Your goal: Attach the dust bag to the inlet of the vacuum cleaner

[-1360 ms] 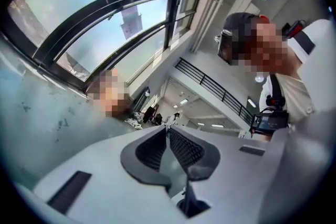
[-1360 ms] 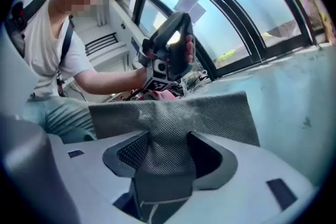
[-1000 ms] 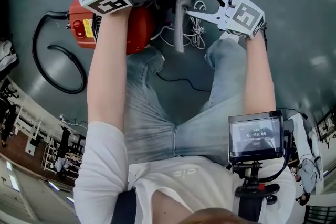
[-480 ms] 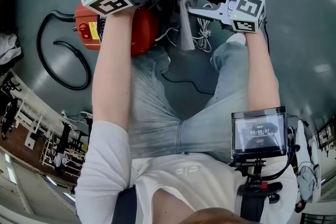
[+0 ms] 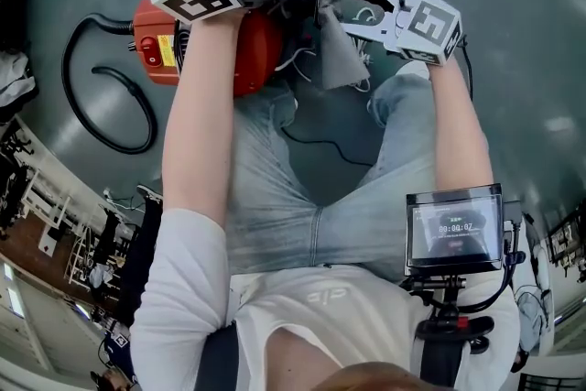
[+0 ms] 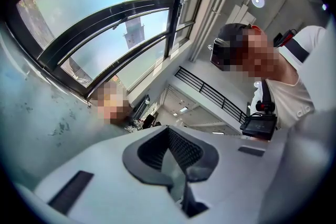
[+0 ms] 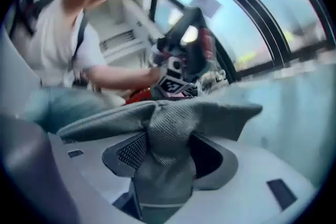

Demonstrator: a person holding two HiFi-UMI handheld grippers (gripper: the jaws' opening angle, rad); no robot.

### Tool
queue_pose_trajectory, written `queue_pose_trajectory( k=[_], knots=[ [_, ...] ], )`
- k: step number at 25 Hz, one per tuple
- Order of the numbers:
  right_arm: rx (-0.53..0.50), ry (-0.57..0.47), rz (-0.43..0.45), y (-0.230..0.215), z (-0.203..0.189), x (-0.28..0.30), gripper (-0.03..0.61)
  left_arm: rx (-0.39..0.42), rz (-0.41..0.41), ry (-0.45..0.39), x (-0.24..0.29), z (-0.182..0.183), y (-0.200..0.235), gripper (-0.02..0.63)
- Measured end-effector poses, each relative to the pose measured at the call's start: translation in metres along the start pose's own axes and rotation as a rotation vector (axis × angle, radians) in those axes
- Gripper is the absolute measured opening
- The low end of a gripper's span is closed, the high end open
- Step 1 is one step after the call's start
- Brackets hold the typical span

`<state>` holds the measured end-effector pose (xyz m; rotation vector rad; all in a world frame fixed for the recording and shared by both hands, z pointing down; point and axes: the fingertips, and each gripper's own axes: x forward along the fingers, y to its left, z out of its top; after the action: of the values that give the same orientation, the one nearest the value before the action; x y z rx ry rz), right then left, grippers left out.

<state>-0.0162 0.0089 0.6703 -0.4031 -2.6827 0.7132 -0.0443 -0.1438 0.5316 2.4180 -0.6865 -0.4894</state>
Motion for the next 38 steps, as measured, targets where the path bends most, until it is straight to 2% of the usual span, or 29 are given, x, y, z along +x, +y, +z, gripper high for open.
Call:
queue_pose_trajectory(
  k=[1, 2, 3, 4, 6, 7, 8, 10, 11, 14, 15, 18, 20, 22, 25, 26, 27, 30, 31, 32, 33, 35, 38],
  knots=[
    [-0.192, 0.047, -0.064, 0.0, -0.004, 0.003, 0.236, 0.0, 0.0, -0.001, 0.0, -0.001, 0.003, 0.011],
    [-0.327, 0.085, -0.115, -0.003, -0.009, 0.007, 0.236, -0.001, 0.0, -0.002, -0.001, -0.001, 0.006, 0.011],
    [-0.361, 0.097, -0.132, -0.006, -0.013, 0.012, 0.244, -0.001, 0.0, -0.002, -0.003, -0.002, 0.008, 0.011],
    [-0.287, 0.085, -0.109, -0.009, -0.016, 0.018, 0.253, -0.002, 0.001, -0.003, -0.005, -0.002, 0.01, 0.011],
    [0.005, 0.05, 0.0, -0.008, -0.015, 0.026, 0.253, -0.008, 0.005, -0.002, -0.007, 0.0, 0.01, 0.011],
    [0.089, 0.062, 0.04, -0.005, -0.013, 0.028, 0.253, -0.014, 0.01, -0.002, -0.008, 0.002, 0.009, 0.011],
    [0.095, 0.101, 0.053, -0.003, -0.011, 0.028, 0.253, -0.018, 0.013, 0.0, -0.009, 0.002, 0.009, 0.011],
    [-0.007, 0.187, 0.03, -0.004, -0.007, 0.019, 0.253, -0.017, 0.013, 0.011, -0.012, 0.0, 0.011, 0.011],
    [-0.043, 0.189, 0.014, -0.005, -0.002, 0.011, 0.253, -0.014, 0.012, 0.016, -0.013, -0.002, 0.012, 0.011],
    [-0.031, 0.034, 0.006, 0.002, 0.025, -0.012, 0.25, -0.021, 0.014, 0.015, -0.011, -0.003, 0.009, 0.011],
    [-0.047, 0.017, -0.004, 0.005, 0.03, -0.01, 0.25, -0.023, 0.012, 0.014, -0.01, -0.003, 0.006, 0.011],
    [-0.138, 0.063, -0.057, 0.006, 0.03, 0.008, 0.25, -0.024, 0.008, 0.033, -0.008, -0.004, 0.004, 0.011],
    [-0.154, 0.067, -0.096, 0.005, 0.029, 0.013, 0.25, -0.024, 0.028, 0.039, -0.01, -0.004, 0.011, 0.011],
    [-0.105, 0.023, -0.129, 0.002, 0.025, 0.004, 0.25, -0.028, 0.081, 0.017, -0.014, -0.001, 0.016, 0.011],
    [0.059, -0.082, -0.204, -0.012, 0.01, -0.025, 0.25, -0.072, 0.187, -0.036, -0.018, 0.019, -0.004, 0.011],
    [0.098, -0.081, -0.232, -0.017, 0.0, -0.03, 0.25, -0.064, 0.259, -0.009, -0.022, 0.02, -0.014, 0.011],
    [0.125, -0.065, -0.253, -0.02, -0.012, -0.031, 0.25, -0.03, 0.351, 0.055, -0.03, 0.015, -0.024, 0.012],
    [0.189, -0.093, -0.308, -0.023, -0.022, -0.034, 0.25, 0.123, 0.61, 0.395, -0.078, -0.029, -0.055, 0.034],
    [0.207, -0.127, -0.333, -0.024, -0.016, -0.038, 0.25, 0.133, 0.669, 0.502, -0.101, -0.049, -0.063, 0.034],
    [0.221, -0.152, -0.359, -0.023, -0.01, -0.042, 0.25, 0.108, 0.717, 0.577, -0.124, -0.067, -0.068, 0.034],
    [0.23, -0.159, -0.382, -0.023, -0.007, -0.044, 0.25, 0.06, 0.757, 0.614, -0.144, -0.082, -0.071, 0.033],
    [0.234, -0.118, -0.398, -0.022, -0.011, -0.044, 0.25, -0.044, 0.798, 0.612, -0.166, -0.097, -0.074, 0.031],
    [0.188, 0.004, -0.348, -0.026, -0.03, -0.034, 0.25, -0.093, 0.787, 0.623, -0.166, -0.115, -0.065, 0.012]
  ],
)
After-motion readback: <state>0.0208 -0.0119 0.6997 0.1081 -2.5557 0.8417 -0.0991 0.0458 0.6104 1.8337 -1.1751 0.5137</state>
